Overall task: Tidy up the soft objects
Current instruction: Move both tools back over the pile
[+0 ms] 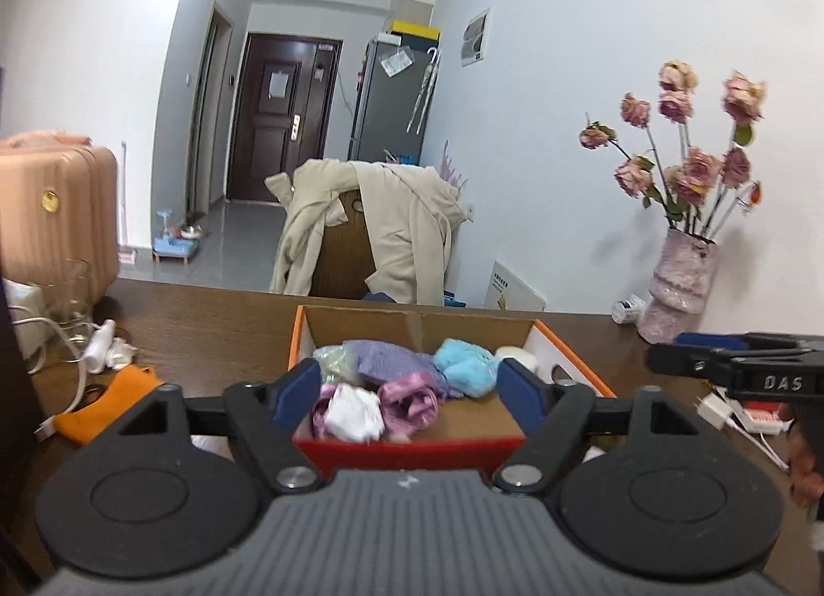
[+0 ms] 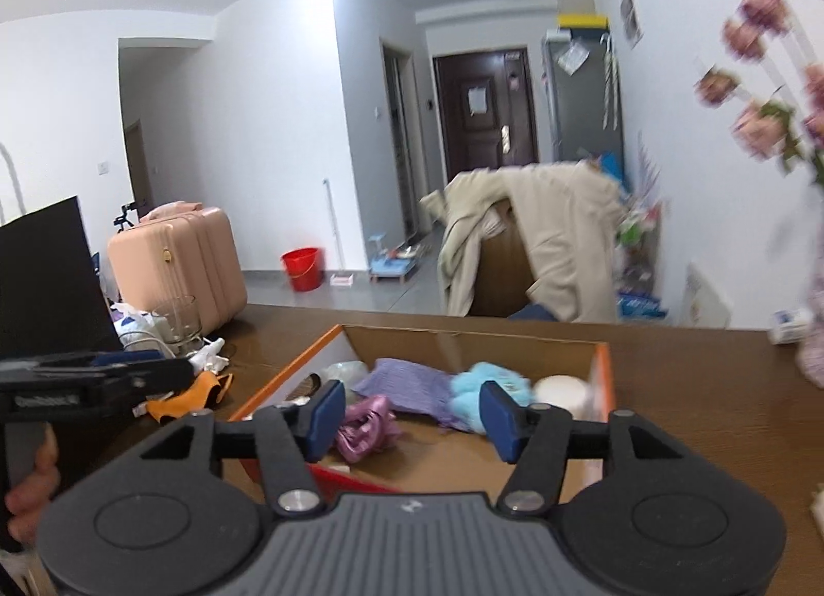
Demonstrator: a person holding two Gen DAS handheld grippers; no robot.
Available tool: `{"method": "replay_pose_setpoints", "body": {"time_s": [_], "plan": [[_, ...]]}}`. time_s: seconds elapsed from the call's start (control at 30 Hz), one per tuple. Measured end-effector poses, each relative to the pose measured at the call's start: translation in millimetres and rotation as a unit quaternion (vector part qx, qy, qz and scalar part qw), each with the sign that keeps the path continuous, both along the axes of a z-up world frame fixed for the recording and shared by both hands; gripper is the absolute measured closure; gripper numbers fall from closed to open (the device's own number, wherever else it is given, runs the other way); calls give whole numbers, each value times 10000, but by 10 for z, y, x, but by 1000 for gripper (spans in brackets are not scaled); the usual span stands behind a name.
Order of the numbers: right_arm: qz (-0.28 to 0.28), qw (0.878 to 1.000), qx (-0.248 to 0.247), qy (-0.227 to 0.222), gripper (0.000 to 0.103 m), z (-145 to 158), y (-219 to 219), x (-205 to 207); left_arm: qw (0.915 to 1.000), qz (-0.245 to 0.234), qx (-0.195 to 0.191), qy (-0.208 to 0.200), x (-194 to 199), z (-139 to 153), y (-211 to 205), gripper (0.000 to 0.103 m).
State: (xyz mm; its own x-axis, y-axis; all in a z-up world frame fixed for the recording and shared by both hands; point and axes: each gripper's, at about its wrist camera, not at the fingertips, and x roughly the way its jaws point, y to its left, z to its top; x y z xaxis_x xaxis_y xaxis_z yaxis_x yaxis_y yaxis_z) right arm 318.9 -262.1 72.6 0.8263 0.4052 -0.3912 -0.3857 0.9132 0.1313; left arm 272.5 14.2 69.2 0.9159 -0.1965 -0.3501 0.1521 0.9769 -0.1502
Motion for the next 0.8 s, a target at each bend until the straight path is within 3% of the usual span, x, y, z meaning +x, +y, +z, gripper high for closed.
{"method": "replay_pose_setpoints", "body": {"time_s": [0.13,0.2,0.37,0.5,0.8], "plan": [[-241,9994,-176,-192,31,-29,-240,-531,9999,37,98,-5,-472,-60,-118,15],[-262,9993,-184,-195,30,-106,-340,-792,9999,66,67,40,-662,-130,-185,10],[-362,9992,166,89,28,-403,-494,-1237,9995,161,-80,266,-975,-378,-310,10],[-426,9977,352,402,28,-627,-544,-1424,9990,236,8,386,-1024,-433,-351,10],[-635,9965,382,389,28,-681,-640,-1471,9990,200,6,411,-936,-441,-426,10]]}}
